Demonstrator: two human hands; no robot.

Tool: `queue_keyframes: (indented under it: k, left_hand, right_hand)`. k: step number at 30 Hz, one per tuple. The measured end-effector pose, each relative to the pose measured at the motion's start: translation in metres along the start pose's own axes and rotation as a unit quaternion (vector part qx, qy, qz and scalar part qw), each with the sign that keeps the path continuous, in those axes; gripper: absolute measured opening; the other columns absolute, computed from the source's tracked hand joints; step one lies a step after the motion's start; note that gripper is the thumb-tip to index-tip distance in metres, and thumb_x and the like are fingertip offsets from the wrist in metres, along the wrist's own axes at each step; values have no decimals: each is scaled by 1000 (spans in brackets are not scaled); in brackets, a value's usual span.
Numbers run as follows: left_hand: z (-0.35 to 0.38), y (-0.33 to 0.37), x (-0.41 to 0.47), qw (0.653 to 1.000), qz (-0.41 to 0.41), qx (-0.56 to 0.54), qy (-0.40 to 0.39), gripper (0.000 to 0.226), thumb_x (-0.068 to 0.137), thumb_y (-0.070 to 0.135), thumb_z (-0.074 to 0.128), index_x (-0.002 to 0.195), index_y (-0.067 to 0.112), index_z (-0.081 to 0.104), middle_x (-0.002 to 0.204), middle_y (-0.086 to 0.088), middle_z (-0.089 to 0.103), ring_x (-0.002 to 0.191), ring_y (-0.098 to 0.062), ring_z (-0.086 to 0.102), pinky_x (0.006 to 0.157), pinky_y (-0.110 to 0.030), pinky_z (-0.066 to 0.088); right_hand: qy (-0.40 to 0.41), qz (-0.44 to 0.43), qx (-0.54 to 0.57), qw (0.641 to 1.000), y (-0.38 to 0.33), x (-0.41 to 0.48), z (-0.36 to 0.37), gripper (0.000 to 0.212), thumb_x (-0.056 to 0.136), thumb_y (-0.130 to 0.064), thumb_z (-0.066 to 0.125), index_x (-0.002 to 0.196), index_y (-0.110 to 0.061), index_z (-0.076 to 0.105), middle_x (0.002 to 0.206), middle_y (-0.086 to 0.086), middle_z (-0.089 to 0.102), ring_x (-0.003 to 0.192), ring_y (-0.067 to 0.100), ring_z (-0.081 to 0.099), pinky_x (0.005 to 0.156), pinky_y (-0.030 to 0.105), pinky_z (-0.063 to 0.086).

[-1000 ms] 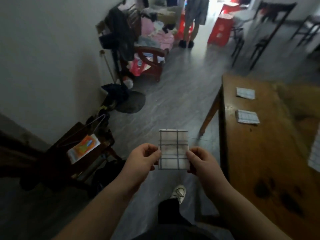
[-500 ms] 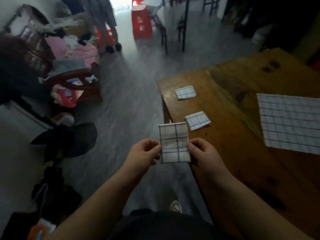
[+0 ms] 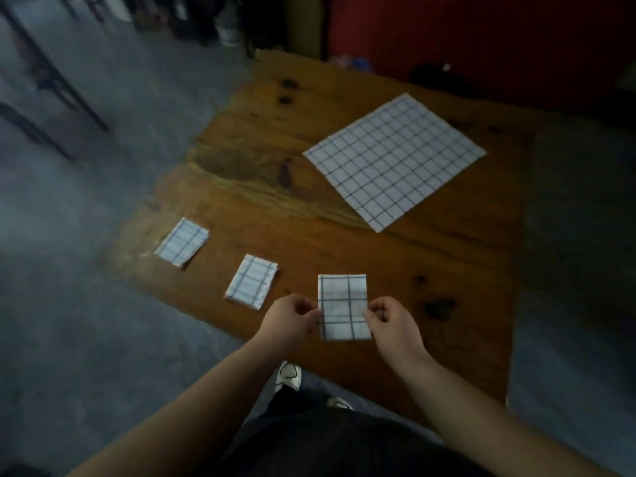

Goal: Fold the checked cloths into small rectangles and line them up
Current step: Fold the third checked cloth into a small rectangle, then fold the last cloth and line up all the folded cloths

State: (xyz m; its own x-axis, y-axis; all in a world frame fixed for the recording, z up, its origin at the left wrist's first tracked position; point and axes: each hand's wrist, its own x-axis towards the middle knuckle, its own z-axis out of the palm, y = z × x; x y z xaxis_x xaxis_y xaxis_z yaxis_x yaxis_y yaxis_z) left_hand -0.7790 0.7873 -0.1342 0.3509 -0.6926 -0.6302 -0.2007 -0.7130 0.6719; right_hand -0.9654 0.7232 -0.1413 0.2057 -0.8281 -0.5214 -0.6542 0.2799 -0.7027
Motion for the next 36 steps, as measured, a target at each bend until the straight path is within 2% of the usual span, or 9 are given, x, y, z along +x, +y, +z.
queue_keyframes:
  k: [6, 13, 15, 17, 20, 22, 26, 31, 36]
  left_hand:
    - [4, -16, 52, 979, 20, 172, -110, 11, 97, 36, 64, 100, 25, 67, 87, 6, 69, 70, -9, 64, 53, -22, 43]
    - [10, -26, 89, 970, 13, 216, -110, 12, 96, 34, 67, 102, 27, 60, 94, 6, 65, 81, -11, 62, 58, -24, 44]
    - [10, -24, 93, 963, 40, 250, -95, 9, 96, 30, 66, 100, 28, 57, 93, 7, 62, 80, -10, 60, 58, -24, 44]
    - [9, -22, 93, 951, 88, 282, -96, 6, 98, 27, 62, 96, 29, 57, 91, 7, 62, 79, -10, 60, 60, -26, 49]
    - [7, -24, 90, 926, 141, 326, -128, 12, 98, 22, 61, 105, 32, 60, 99, 9, 63, 86, -9, 61, 73, -31, 58]
    - [6, -29, 87, 907, 158, 363, -140, 29, 96, 18, 63, 120, 33, 59, 114, 8, 60, 96, -10, 60, 79, -31, 57]
    - [7, -33, 80, 872, 188, 423, -157, 53, 94, 13, 63, 142, 30, 49, 134, 3, 53, 114, -17, 57, 88, -34, 56]
    - [10, -24, 66, 801, 224, 531, -159, 58, 93, 9, 58, 147, 22, 42, 140, -4, 48, 123, -23, 50, 95, -37, 53]
    - [34, 0, 37, 755, 289, 569, -151, 57, 95, 10, 56, 148, 21, 37, 151, -6, 41, 134, -27, 43, 106, -42, 43]
  right_hand:
    - [80, 97, 8, 992, 19, 2, 37, 12, 101, -28, 60, 106, -26, 49, 91, -7, 60, 72, 10, 59, 59, 28, 48]
    - [100, 153, 12, 983, 28, 13, 72, 12, 103, -27, 55, 94, -32, 51, 75, 2, 63, 54, 13, 50, 48, 30, 40]
    - [101, 147, -9, 984, 26, 13, 77, 10, 103, -26, 54, 96, -33, 55, 85, -4, 65, 64, 10, 57, 52, 25, 44]
    - [99, 123, -49, 986, 26, 11, 80, 13, 103, -24, 54, 109, -32, 61, 106, -10, 63, 89, 7, 60, 69, 22, 51]
    - [67, 110, -97, 987, 29, 6, 83, 31, 103, -22, 52, 131, -27, 61, 130, -8, 57, 124, 13, 49, 105, 34, 48]
    - [44, 115, -123, 985, 30, 3, 85, 37, 102, -21, 51, 138, -26, 58, 142, -6, 52, 138, 19, 40, 114, 39, 41]
    - [23, 103, -171, 980, 33, 3, 87, 47, 101, -15, 49, 147, -24, 50, 149, -7, 44, 140, 16, 35, 117, 35, 37]
    - [-4, 78, -182, 980, 38, -2, 75, 51, 101, -19, 49, 151, -26, 44, 153, -4, 42, 146, 23, 32, 124, 39, 27]
    - [77, 61, -180, 979, 55, -32, 26, 52, 102, -30, 49, 153, -27, 38, 156, -6, 39, 146, 18, 30, 117, 41, 37]
